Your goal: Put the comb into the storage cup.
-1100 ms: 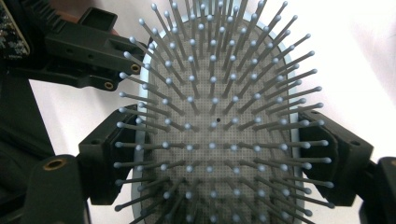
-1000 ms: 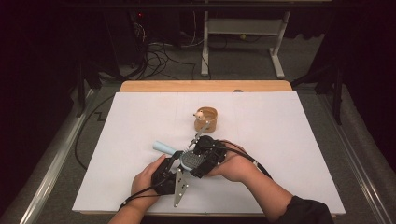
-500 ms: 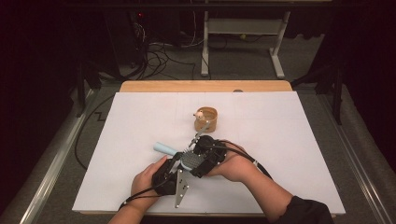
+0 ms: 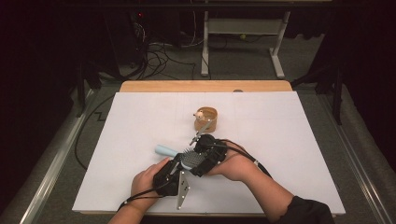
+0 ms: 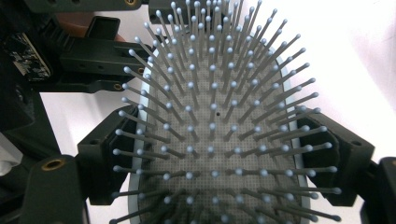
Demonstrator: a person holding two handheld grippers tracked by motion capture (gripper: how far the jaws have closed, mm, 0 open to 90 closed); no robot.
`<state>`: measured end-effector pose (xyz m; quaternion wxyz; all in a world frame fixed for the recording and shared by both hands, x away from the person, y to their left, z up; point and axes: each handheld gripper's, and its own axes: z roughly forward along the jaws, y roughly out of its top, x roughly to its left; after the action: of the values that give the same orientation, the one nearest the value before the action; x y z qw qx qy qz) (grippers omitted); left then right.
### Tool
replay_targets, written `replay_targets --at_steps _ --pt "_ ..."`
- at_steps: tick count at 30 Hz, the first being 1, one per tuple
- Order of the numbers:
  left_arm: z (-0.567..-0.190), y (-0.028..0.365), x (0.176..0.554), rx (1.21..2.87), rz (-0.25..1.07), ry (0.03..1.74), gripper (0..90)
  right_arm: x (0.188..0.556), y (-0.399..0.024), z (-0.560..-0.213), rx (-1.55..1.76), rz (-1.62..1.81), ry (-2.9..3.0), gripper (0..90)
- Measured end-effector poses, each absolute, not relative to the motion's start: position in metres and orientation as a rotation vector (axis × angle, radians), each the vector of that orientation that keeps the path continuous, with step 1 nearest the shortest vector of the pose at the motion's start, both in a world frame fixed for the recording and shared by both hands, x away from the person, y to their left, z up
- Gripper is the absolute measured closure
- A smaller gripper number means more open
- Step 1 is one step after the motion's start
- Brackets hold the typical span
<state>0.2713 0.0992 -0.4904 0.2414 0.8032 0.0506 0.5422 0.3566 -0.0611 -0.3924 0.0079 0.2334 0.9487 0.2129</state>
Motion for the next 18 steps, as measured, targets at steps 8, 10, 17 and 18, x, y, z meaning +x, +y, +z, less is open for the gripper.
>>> replay_targets --at_steps 8,10,17,18 --pt "-0.4929 0.0978 0.2711 2.2 1.509 0.12 74.4 0.3572 -0.0628 -0.3882 0.735 0.691 2.958 19.9" --pt "-0.4925 0.098 0.2709 2.197 1.506 0.125 74.6 0.3571 -0.0632 -0.3869 0.73 0.697 2.954 19.9" --pt "-0.492 0.0981 0.2708 2.197 1.518 0.121 75.6 0.3564 -0.0632 -0.3842 0.722 0.716 2.942 19.5" --pt "-0.4919 0.098 0.2707 2.197 1.518 0.12 75.7 0.3563 -0.0634 -0.3837 0.721 0.717 2.939 19.4"
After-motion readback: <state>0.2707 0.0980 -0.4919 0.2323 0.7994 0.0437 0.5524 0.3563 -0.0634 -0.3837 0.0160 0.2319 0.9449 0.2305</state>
